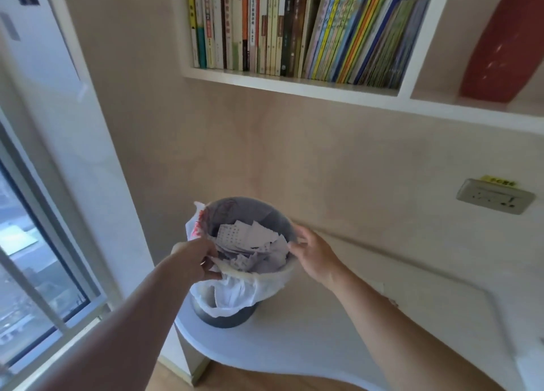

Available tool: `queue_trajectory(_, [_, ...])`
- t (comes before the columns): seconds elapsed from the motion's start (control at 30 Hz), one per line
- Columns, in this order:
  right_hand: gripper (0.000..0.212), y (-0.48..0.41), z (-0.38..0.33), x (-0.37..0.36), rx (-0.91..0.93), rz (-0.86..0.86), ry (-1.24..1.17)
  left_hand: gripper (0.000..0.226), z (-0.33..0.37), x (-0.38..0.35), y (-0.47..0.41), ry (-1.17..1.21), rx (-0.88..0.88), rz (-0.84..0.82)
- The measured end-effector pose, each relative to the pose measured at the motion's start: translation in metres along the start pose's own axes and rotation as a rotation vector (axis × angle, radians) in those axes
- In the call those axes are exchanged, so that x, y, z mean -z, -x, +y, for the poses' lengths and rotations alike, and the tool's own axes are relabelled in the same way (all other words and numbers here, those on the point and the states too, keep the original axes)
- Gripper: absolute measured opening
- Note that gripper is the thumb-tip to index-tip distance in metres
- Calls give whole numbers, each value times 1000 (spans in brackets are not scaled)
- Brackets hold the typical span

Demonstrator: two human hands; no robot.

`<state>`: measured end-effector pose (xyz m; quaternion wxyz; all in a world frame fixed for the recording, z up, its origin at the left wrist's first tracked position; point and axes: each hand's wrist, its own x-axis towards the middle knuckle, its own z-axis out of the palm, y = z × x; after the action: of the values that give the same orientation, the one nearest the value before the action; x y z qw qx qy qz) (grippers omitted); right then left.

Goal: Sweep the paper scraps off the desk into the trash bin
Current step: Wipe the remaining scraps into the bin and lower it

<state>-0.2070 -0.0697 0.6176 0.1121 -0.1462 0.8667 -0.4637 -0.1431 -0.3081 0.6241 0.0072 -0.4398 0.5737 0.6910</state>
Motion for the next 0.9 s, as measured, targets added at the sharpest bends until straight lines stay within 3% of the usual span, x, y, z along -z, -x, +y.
queue_trajectory(0.23, [57,47,24,34,-88,76,2,21,-15,24,51,-168,-55,-122])
queue_trajectory(0.57, [49,122,39,-34,-70,-244,55,27,-106,119,122,-129,129,-287])
queue_trajectory(0.67, [52,141,53,-65,-94,-353,95,17,-149,138,135,-136,204,-307])
queue_trajectory(0.9, [50,147,96,-83,-166,-410,208,23,-259,125,120,-172,277,-37])
